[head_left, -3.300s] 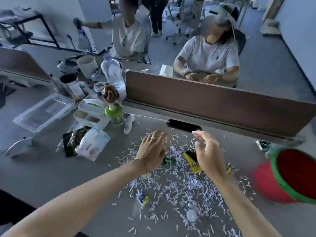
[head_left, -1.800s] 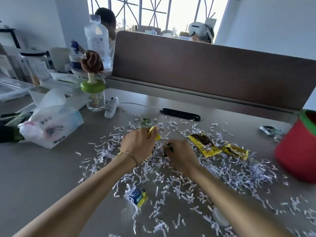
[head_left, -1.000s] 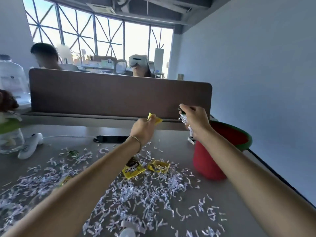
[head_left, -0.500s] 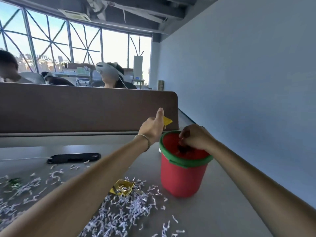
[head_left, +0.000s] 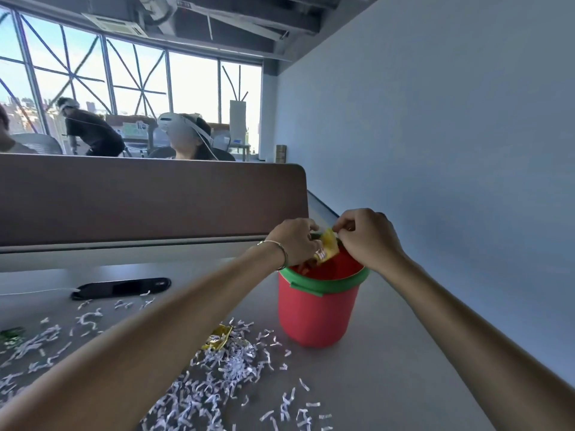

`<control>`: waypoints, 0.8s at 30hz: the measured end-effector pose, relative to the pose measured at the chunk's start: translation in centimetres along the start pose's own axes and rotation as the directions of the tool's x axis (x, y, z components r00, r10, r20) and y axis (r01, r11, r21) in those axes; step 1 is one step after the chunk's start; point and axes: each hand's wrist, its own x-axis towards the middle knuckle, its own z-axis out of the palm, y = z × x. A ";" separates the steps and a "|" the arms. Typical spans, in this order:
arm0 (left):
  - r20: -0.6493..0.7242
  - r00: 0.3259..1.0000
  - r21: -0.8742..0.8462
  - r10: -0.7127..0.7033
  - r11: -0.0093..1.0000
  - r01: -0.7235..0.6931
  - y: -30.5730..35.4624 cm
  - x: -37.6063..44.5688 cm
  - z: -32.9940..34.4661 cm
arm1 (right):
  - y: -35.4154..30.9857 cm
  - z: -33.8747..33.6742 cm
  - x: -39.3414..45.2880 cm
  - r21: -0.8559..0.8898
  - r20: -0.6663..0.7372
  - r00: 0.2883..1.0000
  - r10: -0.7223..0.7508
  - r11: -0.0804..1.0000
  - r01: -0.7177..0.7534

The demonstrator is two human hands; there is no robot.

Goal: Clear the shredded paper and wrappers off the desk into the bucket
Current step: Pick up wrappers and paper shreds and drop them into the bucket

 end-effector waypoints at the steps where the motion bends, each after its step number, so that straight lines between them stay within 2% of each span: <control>1: -0.023 1.000 0.037 0.013 0.999 -0.013 -0.2 -0.5 -0.2 | -0.3 0.2 -0.3 0.000 -0.002 1.000 -0.021 1.000 0.021; 5: -0.156 0.987 0.114 0.051 0.993 -0.033 -1.8 -3.6 -2.2 | -2.9 1.5 -1.8 0.007 -0.043 0.990 -0.136 0.991 0.136; 9: -0.158 0.987 0.187 0.007 0.982 0.023 -5.8 -7.7 -3.1 | -6.2 4.3 -3.6 0.067 -0.076 0.952 -0.296 0.951 0.301; 12: -0.138 0.989 0.209 -0.057 0.974 0.085 -9.2 -10.8 -2.7 | -8.2 6.8 -5.3 0.127 -0.038 0.919 -0.391 0.911 0.393; 17: 0.059 0.977 0.333 -0.207 0.926 0.176 -14.6 -14.4 0.7 | -9.0 11.1 -8.1 0.179 0.077 0.901 -0.427 0.895 0.409; 20: 0.184 0.956 0.410 -0.230 0.901 0.138 -16.7 -15.5 3.0 | -8.1 13.2 -9.4 0.179 0.146 0.902 -0.406 0.908 0.380; 22: 0.189 0.963 0.406 -0.194 0.908 0.104 -17.5 -15.8 4.0 | -7.1 14.2 -10.0 0.167 0.186 0.906 -0.381 0.921 0.353; 24: 0.131 0.981 0.369 -0.145 0.925 0.087 -17.8 -15.8 4.5 | -6.1 14.9 -10.4 0.143 0.219 0.909 -0.354 0.933 0.329</control>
